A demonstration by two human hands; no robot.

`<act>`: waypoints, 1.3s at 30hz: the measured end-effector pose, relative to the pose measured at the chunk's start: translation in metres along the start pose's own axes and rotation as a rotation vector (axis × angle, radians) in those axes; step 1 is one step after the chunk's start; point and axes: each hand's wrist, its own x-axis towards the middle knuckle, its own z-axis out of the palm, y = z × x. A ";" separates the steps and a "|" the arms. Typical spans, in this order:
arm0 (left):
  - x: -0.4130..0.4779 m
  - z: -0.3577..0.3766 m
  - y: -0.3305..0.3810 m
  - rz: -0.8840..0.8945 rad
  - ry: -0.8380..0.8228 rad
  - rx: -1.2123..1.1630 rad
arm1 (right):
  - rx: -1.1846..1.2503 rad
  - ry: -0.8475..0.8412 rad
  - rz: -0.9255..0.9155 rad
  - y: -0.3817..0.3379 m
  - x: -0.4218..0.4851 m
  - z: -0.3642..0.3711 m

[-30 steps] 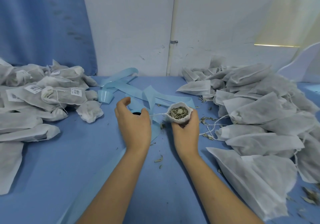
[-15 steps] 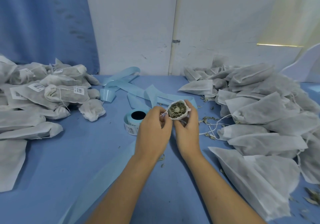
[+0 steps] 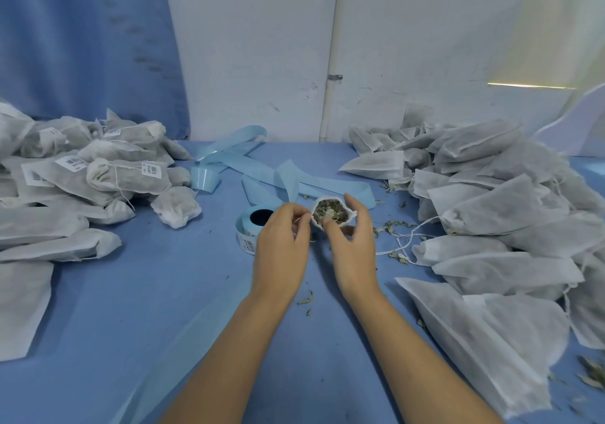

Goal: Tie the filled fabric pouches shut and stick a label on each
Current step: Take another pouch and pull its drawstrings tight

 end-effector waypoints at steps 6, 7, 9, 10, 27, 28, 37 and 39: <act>-0.002 0.002 -0.004 -0.039 -0.051 -0.046 | -0.022 0.008 0.013 0.003 0.002 0.000; -0.002 0.002 -0.005 -0.040 -0.057 -0.053 | -0.034 0.012 0.024 0.004 0.002 0.000; -0.003 0.001 -0.006 -0.051 -0.075 -0.071 | -0.058 0.040 0.044 0.005 0.004 0.001; -0.004 0.000 -0.006 -0.054 -0.085 -0.079 | -0.078 0.061 0.048 0.005 0.005 0.001; -0.004 -0.001 -0.001 -0.034 0.024 -0.132 | -0.063 0.081 0.014 0.004 0.005 -0.002; -0.003 -0.002 -0.001 -0.022 0.035 -0.124 | -0.150 0.089 -0.069 0.003 0.003 -0.002; 0.000 -0.004 -0.003 -0.016 0.060 -0.104 | -0.654 0.067 -0.656 0.000 -0.005 0.001; 0.000 -0.004 -0.004 0.018 0.056 -0.075 | -0.664 0.108 -0.688 0.001 -0.004 0.003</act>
